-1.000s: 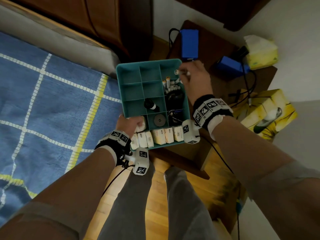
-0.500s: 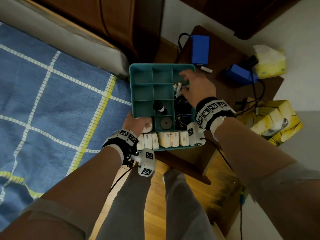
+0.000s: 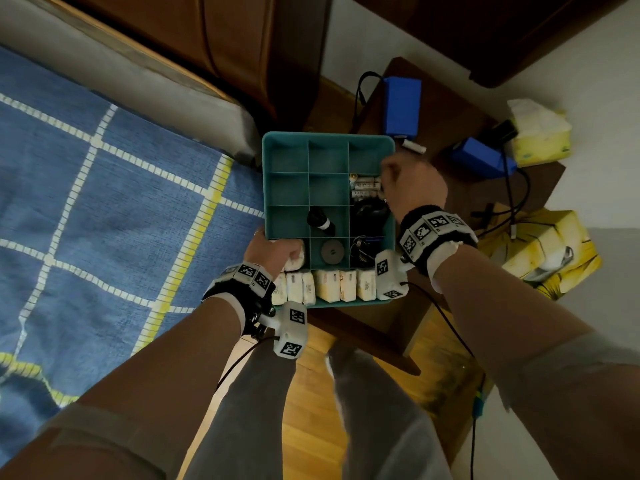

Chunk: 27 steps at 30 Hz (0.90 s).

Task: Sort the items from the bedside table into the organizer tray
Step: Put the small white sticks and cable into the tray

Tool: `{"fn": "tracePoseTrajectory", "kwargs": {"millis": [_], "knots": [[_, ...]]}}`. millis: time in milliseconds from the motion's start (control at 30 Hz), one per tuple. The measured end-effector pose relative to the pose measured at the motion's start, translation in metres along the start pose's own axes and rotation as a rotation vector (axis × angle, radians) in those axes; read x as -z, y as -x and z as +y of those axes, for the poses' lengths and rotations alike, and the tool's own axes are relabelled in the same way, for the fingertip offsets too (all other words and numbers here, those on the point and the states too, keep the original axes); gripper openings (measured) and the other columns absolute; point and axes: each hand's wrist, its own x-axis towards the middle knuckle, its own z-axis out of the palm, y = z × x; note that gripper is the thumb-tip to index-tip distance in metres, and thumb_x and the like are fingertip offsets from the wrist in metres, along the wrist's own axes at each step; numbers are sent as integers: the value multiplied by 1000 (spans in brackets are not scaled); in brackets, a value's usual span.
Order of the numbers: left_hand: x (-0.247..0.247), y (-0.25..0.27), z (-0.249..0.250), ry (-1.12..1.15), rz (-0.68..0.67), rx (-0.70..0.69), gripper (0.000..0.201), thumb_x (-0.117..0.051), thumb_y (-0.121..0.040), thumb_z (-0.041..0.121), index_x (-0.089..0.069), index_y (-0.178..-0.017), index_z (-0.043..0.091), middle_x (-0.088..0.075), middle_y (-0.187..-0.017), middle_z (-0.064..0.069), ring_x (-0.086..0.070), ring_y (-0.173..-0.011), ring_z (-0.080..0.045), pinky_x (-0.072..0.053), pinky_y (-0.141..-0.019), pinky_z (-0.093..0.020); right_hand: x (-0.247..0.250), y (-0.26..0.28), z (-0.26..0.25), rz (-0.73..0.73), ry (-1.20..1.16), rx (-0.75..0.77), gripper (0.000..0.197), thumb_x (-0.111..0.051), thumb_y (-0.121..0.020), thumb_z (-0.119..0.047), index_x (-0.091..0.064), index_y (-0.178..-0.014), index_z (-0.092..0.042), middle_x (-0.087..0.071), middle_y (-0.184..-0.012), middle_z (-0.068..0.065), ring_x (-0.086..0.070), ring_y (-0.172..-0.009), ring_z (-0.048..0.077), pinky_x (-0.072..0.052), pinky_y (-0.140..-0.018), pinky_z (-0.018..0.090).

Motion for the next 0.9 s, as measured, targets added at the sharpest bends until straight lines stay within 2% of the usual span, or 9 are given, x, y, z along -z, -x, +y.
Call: {"fn": "tracePoseTrajectory", "kwargs": {"millis": [133, 300, 367, 433, 567, 633, 700, 800, 900], "knots": [[2, -9, -4, -67, 38, 8, 51, -63, -35, 25, -64, -84, 9, -64, -78, -5, -56, -69, -23, -47, -61, -32, 16, -10, 16, 125, -197, -187, 17, -49, -95, -32, -61, -106, -25, -66, -105, 1, -63, -92, 21, -41, -69, 28], [-2, -9, -1, -140, 88, 23, 36, -62, -40, 26, -57, -72, 13, -56, -69, -1, -49, -64, -21, -38, -59, -26, 18, -33, 37, -183, -56, -182, 38, -45, -98, -22, -51, -136, -26, -53, -136, 7, -53, -121, 30, -48, -94, 43], [-5, -2, 3, -149, 118, 43, 34, -61, -42, 24, -57, -74, 12, -53, -66, 0, -47, -62, -20, -36, -57, -25, 15, -38, 41, -287, 34, -147, 45, -48, -97, -19, -45, -142, -26, -46, -142, 8, -48, -124, 33, -47, -97, 46], [-9, 3, 7, -138, 141, 64, 36, -61, -43, 22, -58, -77, 10, -51, -65, 0, -46, -61, -20, -34, -54, -24, 9, -42, 49, -291, 78, -105, 46, -53, -95, -15, -49, -140, -24, -45, -144, 7, -48, -125, 33, -48, -97, 46], [-17, 10, 6, -109, 209, 99, 44, -63, -50, 22, -63, -91, 6, -53, -69, 0, -47, -62, -17, -32, -52, -25, -5, -49, 64, -294, 182, -59, 30, -57, -95, -16, -63, -125, -20, -52, -132, 12, -52, -120, 34, -48, -91, 43], [-21, 13, 6, -70, 233, 103, 32, -66, -61, 14, -63, -92, 4, -53, -69, -1, -45, -62, -18, -32, -51, -24, -7, -51, 69, -304, 218, -62, 25, -53, -98, -19, -67, -118, -17, -58, -123, 13, -58, -112, 34, -50, -86, 40], [-25, 14, 8, -33, 258, 112, 33, -65, -59, 12, -62, -91, 4, -52, -69, -2, -45, -62, -20, -33, -52, -24, -6, -53, 71, -307, 194, -97, 22, -55, -97, -19, -65, -116, -15, -64, -117, 12, -62, -107, 33, -51, -83, 39], [-33, 16, 10, -8, 281, 120, 46, -59, -46, 16, -61, -90, 4, -54, -70, -3, -46, -60, -19, -34, -51, -24, 1, -49, 75, -210, -53, -183, 27, -63, -91, -15, -54, -116, -13, -67, -109, 10, -64, -103, 30, -51, -83, 38], [-43, 23, 12, 12, 289, 133, 42, -59, -46, 13, -59, -88, 6, -53, -68, -2, -46, -61, -20, -34, -50, -23, 14, -43, 75, -66, -381, -91, 31, -66, -83, -16, -55, -112, -19, -68, -103, 0, -65, -96, 20, -53, -86, 37]]}}
